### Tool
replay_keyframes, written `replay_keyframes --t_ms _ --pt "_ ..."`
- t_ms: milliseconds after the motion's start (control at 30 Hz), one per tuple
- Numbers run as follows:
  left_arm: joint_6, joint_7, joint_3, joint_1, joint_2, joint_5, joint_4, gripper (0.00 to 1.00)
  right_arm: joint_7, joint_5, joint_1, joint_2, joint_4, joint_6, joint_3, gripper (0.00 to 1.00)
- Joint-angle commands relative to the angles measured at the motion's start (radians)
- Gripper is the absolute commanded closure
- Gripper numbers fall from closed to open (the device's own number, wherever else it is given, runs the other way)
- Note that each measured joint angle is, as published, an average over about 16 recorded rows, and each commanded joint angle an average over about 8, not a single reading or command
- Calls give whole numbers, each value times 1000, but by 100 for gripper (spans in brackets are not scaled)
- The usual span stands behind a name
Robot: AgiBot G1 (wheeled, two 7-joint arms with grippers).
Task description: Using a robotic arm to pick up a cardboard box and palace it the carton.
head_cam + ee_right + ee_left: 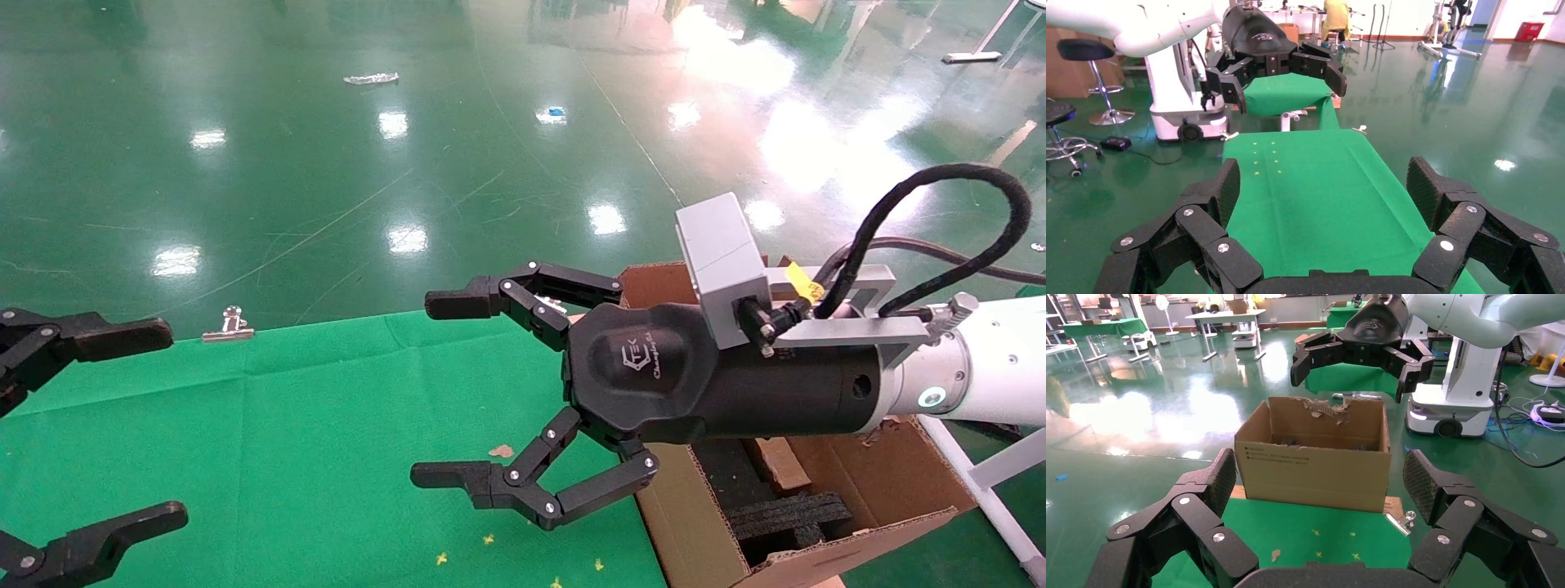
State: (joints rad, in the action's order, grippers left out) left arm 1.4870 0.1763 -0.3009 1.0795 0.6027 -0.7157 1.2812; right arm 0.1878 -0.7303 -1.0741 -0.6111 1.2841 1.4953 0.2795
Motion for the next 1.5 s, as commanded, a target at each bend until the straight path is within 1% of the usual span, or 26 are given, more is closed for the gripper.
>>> replay_keyframes --t_ms 33,1500 --pt "0 0 0 0 0 0 0 0 0 0 0 0 0 0 0 0" --pt "0 0 0 0 0 0 0 0 0 -1 -2 0 -2 0 2 0"
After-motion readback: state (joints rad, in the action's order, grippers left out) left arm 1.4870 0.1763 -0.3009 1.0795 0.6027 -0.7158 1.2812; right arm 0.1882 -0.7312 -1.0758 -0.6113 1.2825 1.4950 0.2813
